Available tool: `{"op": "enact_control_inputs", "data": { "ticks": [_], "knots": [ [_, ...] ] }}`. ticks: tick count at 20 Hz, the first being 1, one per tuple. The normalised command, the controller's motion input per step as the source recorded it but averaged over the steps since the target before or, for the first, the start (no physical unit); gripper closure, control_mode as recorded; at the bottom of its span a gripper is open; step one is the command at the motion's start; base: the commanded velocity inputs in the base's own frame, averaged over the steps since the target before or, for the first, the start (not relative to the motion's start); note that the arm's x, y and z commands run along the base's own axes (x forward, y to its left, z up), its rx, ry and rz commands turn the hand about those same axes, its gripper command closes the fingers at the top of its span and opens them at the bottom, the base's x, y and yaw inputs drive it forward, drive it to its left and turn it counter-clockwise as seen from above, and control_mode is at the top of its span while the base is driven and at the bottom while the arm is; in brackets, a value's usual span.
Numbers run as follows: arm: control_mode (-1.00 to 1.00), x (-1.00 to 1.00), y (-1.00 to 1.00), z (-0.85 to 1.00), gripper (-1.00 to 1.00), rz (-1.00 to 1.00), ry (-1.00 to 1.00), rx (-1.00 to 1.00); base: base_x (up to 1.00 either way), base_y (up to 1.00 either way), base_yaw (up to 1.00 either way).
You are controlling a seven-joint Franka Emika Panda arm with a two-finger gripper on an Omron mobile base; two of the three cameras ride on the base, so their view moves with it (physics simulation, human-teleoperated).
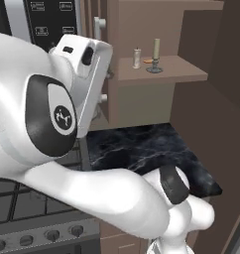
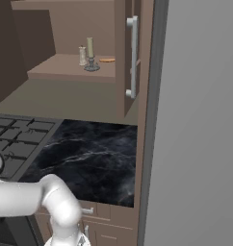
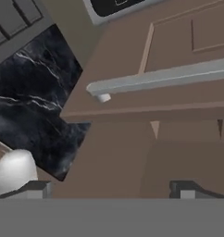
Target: Pick the candle and candle from the dining table and place them in the open cabinet. Close the cabinet after placing the objects.
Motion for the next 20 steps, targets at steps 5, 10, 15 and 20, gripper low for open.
{"op": "enact_control_inputs", "data": {
  "ticks": [5, 10, 15, 20],
  "knots": [
    [-1.0, 0.55, 0.05, -0.11, -1.0, 0.06, 0.0, -0.17, 0.0, 0.0, 0.0],
    [-1.0, 0.26, 0.07, -0.18, -1.0, 0.03, -0.01, -0.21, 0.0, 0.0, 0.0],
    [-1.0, 0.28, 0.0, -0.05, -1.0, 0.0, -0.03, -0.12, 0.0, 0.0, 0.0],
    [-1.0, 0.18, 0.0, -0.03, -1.0, 0.0, -0.03, -0.07, 0.0, 0.0, 0.0]
  ]
}}
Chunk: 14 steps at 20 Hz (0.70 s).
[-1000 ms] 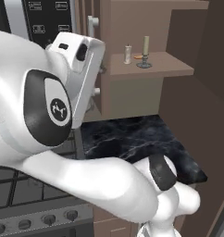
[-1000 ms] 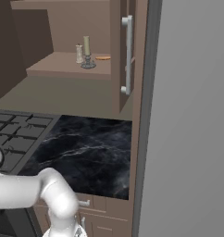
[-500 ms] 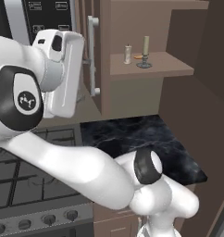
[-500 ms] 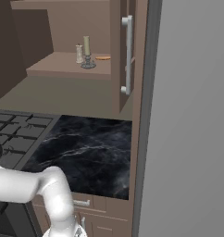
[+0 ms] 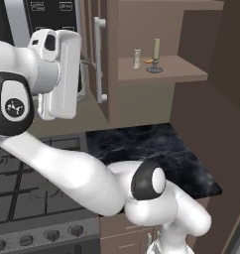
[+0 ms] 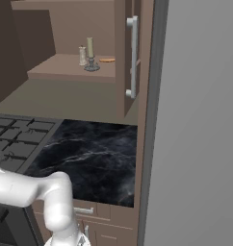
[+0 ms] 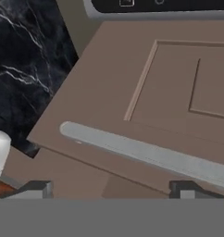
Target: Pick the candle and candle from the dining table and place them in the open cabinet. Close the cabinet after placing the objects.
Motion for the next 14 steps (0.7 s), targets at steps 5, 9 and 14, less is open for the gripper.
{"op": "enact_control_inputs", "data": {
  "ticks": [5, 9, 14],
  "knots": [
    [-1.0, 0.1, -0.03, -0.06, -1.0, 0.0, -0.02, -0.04, 0.0, 0.0, 0.0],
    [-1.0, 0.17, -0.15, -0.02, -1.0, 0.0, 0.0, -0.01, 0.0, 0.0, 0.0],
    [-1.0, 0.13, -0.14, -0.05, -1.0, 0.0, -0.01, -0.02, 0.0, 0.0, 0.0]
  ]
}}
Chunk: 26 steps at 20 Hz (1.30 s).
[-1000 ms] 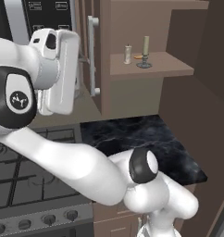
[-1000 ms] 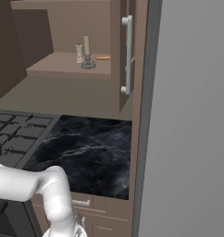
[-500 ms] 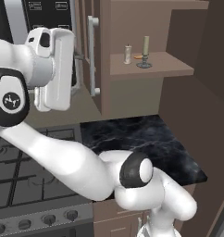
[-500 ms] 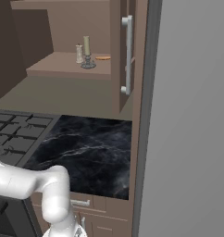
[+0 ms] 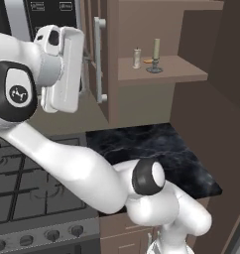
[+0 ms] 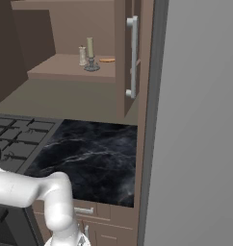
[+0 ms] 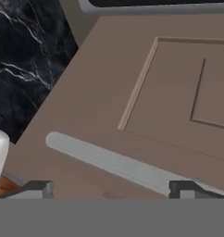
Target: Pick the candle and candle from the dining table and place them in the open cabinet. Close the cabinet after placing the objects.
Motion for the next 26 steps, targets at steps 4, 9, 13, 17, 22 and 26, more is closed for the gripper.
{"op": "enact_control_inputs", "data": {
  "ticks": [4, 9, 13, 17, 22, 26],
  "knots": [
    [-1.0, 0.13, 0.0, -0.16, -1.0, 0.0, -0.02, -0.07, 0.0, 0.0, 0.0],
    [-1.0, 0.24, 0.0, -0.24, -1.0, 0.0, -0.01, -0.11, 0.0, 0.0, 0.0],
    [-1.0, 0.16, 0.0, -0.11, -1.0, 0.0, -0.06, -0.1, 0.0, 0.0, 0.0],
    [-1.0, 0.06, -0.07, 0.0, -1.0, 0.0, -0.08, -0.05, 0.0, 0.0, 0.0],
    [-1.0, 0.06, -0.27, 0.0, -1.0, 0.0, -0.06, -0.01, 0.0, 0.0, 0.0],
    [-1.0, 0.07, -0.31, 0.0, -1.0, 0.0, -0.04, -0.02, 0.0, 0.0, 0.0]
  ]
}}
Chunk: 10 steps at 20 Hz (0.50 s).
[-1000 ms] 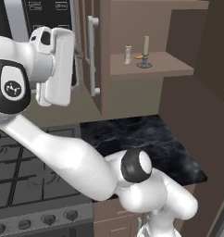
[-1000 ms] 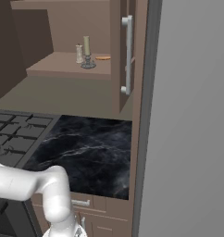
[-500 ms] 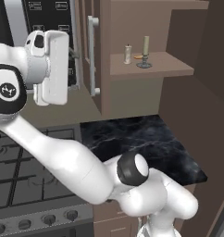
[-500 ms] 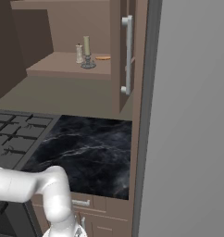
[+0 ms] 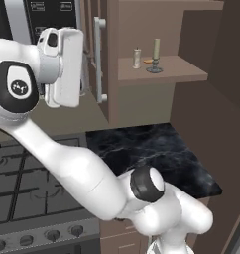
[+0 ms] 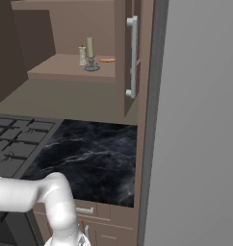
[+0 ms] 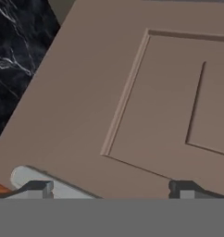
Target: Pick the candle and candle from the dining table and place them in the open cabinet. Close the cabinet after placing the objects.
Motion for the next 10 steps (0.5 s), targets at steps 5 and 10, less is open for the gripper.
{"op": "enact_control_inputs", "data": {
  "ticks": [5, 10],
  "knots": [
    [-1.0, 0.0, -0.36, 0.0, -1.0, -0.02, -0.06, -0.03, 0.0, 0.0, 0.0],
    [-1.0, 0.0, -0.46, 0.0, -1.0, -0.04, -0.07, -0.03, 0.0, 0.0, 0.0]
  ]
}}
